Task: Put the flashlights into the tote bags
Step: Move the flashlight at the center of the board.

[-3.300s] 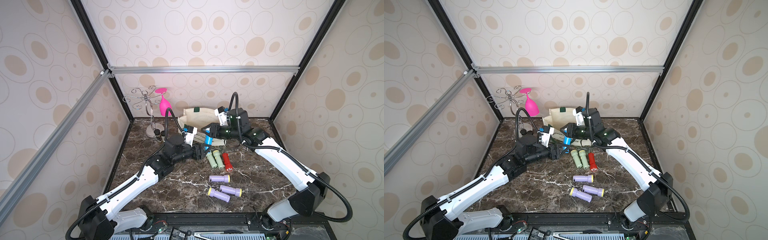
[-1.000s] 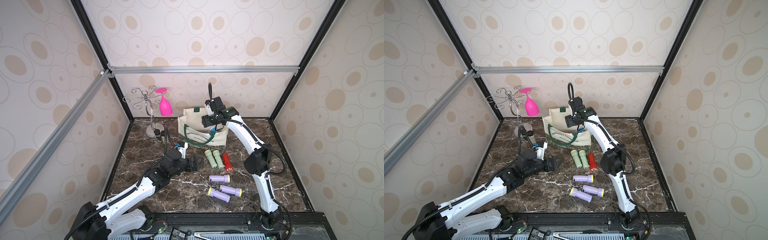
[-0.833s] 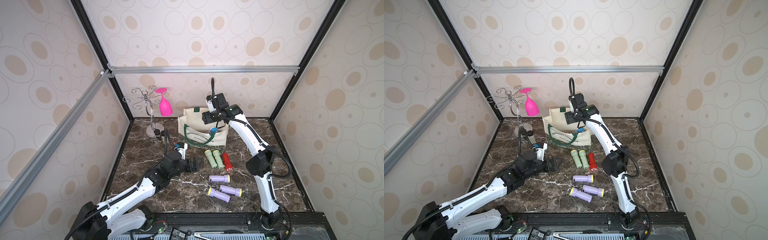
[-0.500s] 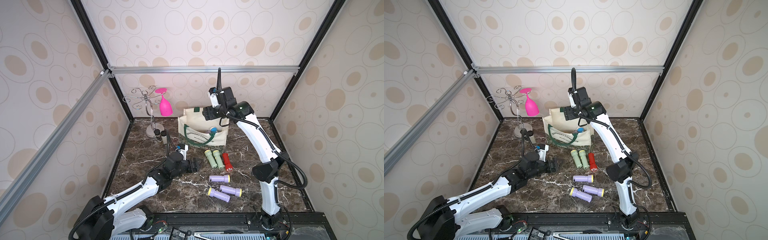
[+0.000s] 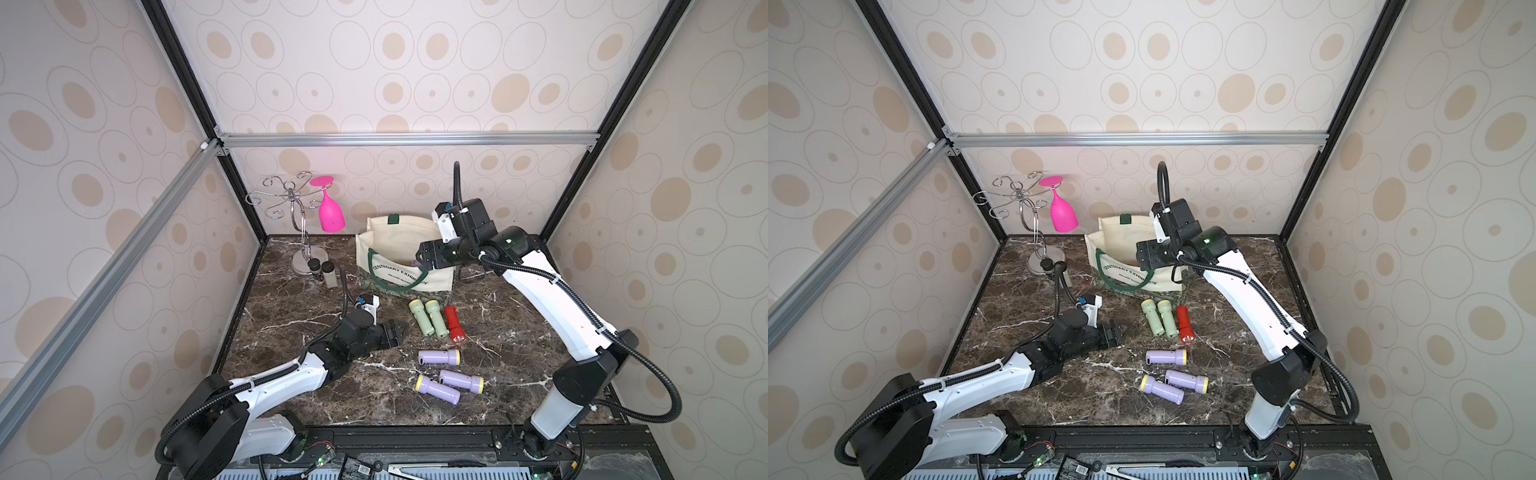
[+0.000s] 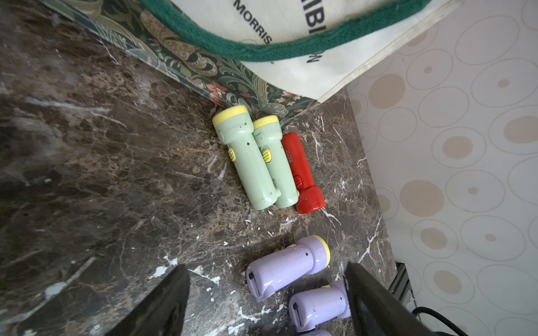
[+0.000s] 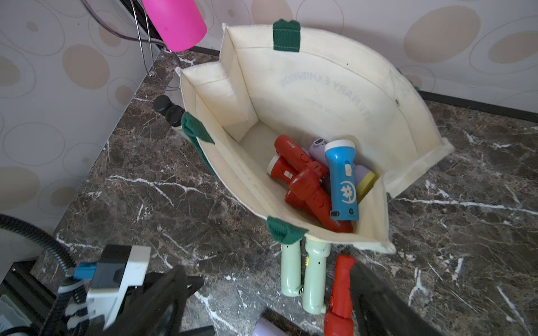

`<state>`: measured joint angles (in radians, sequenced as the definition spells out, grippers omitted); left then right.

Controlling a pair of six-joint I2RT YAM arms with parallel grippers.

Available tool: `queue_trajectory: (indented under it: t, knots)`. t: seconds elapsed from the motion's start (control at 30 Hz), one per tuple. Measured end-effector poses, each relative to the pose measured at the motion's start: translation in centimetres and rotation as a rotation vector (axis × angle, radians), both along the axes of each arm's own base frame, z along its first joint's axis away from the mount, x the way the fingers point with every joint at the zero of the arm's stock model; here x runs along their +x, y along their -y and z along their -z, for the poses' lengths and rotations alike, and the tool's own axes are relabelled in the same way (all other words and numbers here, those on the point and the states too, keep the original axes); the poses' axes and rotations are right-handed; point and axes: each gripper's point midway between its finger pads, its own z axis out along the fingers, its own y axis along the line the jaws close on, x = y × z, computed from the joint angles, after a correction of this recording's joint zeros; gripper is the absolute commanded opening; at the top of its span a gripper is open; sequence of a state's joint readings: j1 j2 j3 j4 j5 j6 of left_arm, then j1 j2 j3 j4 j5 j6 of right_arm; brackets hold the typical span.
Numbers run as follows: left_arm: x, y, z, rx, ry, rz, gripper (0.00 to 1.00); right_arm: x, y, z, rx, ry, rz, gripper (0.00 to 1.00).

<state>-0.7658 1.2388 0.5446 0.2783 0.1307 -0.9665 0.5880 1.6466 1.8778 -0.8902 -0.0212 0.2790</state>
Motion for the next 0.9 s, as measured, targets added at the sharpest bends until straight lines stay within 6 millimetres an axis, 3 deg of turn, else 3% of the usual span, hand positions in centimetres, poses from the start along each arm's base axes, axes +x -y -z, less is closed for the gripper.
queue_trajectory:
  t: [0.17,0.33,0.63,0.9]
  knots:
    - [-0.6,1.5,1.4,0.000,-0.027,-0.029,0.81,-2.5,3.4,1.1,0.074,-0.023,0.024,0.90]
    - [-0.7,2.7,2.8,-0.016,-0.054,-0.077,0.80,-4.2,7.3,3.9,0.123,-0.086,0.098,0.90]
    - [0.7,4.6,5.2,-0.008,-0.105,-0.153,0.72,-6.6,8.4,7.1,0.206,-0.188,0.104,0.90]
    - [2.2,6.1,6.9,-0.017,-0.142,-0.210,0.68,-6.6,9.0,6.6,0.199,-0.171,0.080,0.90]
